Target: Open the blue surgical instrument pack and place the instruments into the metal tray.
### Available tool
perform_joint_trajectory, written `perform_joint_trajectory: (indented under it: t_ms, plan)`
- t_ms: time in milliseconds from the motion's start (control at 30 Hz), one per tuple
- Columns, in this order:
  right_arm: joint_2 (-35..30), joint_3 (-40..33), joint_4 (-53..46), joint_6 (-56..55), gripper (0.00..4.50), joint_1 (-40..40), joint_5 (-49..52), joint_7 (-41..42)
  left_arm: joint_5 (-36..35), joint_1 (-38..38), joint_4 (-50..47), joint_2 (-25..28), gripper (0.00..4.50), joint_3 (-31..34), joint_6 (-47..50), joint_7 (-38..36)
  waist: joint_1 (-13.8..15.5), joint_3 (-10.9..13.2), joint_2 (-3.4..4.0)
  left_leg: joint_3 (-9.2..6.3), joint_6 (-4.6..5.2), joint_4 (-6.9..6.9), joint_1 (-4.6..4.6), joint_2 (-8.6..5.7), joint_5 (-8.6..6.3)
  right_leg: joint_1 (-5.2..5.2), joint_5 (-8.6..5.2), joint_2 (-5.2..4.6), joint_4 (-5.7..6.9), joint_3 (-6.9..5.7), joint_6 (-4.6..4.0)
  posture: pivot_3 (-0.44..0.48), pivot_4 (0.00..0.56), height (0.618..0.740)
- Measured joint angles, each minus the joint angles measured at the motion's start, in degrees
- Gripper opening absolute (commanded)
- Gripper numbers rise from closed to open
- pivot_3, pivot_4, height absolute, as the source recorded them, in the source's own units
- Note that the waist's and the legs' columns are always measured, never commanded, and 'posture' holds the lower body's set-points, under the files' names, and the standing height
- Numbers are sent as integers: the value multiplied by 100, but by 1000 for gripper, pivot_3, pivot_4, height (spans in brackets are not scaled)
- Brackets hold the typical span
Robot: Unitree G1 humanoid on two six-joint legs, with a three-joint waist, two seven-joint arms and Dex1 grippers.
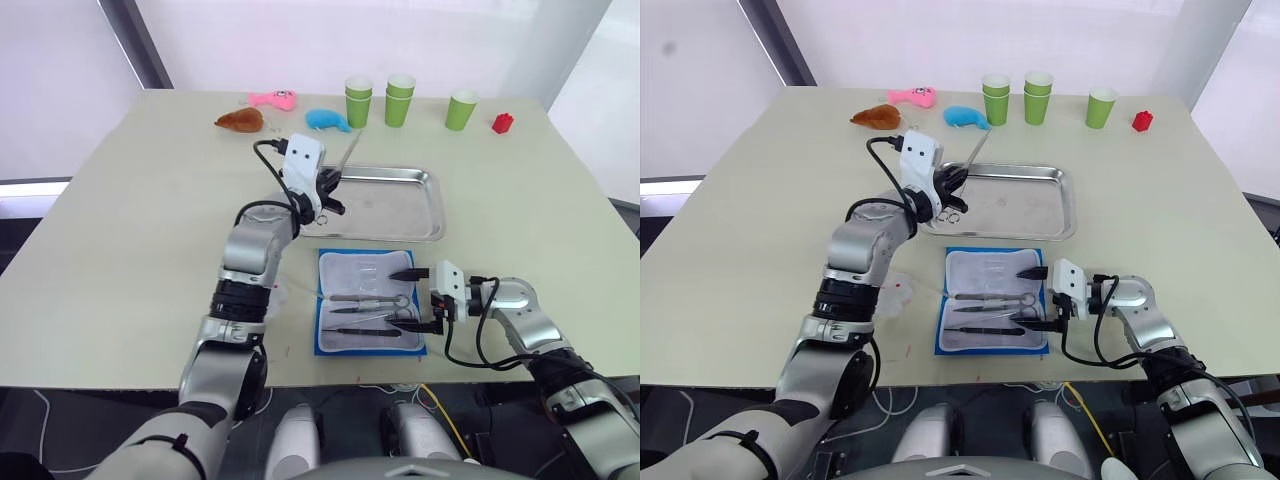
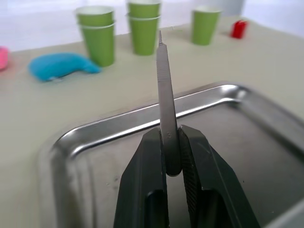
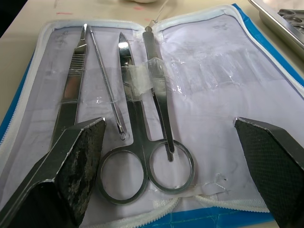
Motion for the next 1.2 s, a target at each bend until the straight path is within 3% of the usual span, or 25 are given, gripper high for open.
perform_joint_trajectory:
  t_ms: [133,600,800,1167,1200]
  plan:
    - [-3,-2,0,0,4500,2,0,-8,190,-6,345,-334,13,23,0,601,0,0,0,-5,0,0,-2,-1,0,3,0,0,-2,-5,0,0,150,739]
    - [15,-2,-1,-4,4500,10,0,-32,232,-131,783,-1095,13,240,495,1618,-6,-1,1,-15,-1,0,-3,-2,0,4,0,2,-3,-13,0,0,150,739]
    - [31,-1,0,-4,4500,11,0,-34,224,-261,1261,-1041,13,291,522,1636,-18,0,1,-23,-2,0,-4,-3,0,4,0,7,-3,-17,0,0,150,739]
    - [30,-1,-1,-11,4500,18,0,-45,196,-297,1265,-1026,13,368,725,1691,-18,-1,2,-26,-3,-3,-4,-2,0,4,-1,6,-3,-18,-1,0,150,739]
    - [30,-1,-1,-13,4500,18,0,-44,195,-297,1261,-1029,947,378,730,1691,-18,-1,2,-26,-2,-3,-4,-2,0,4,-1,6,-3,-18,-1,0,150,739]
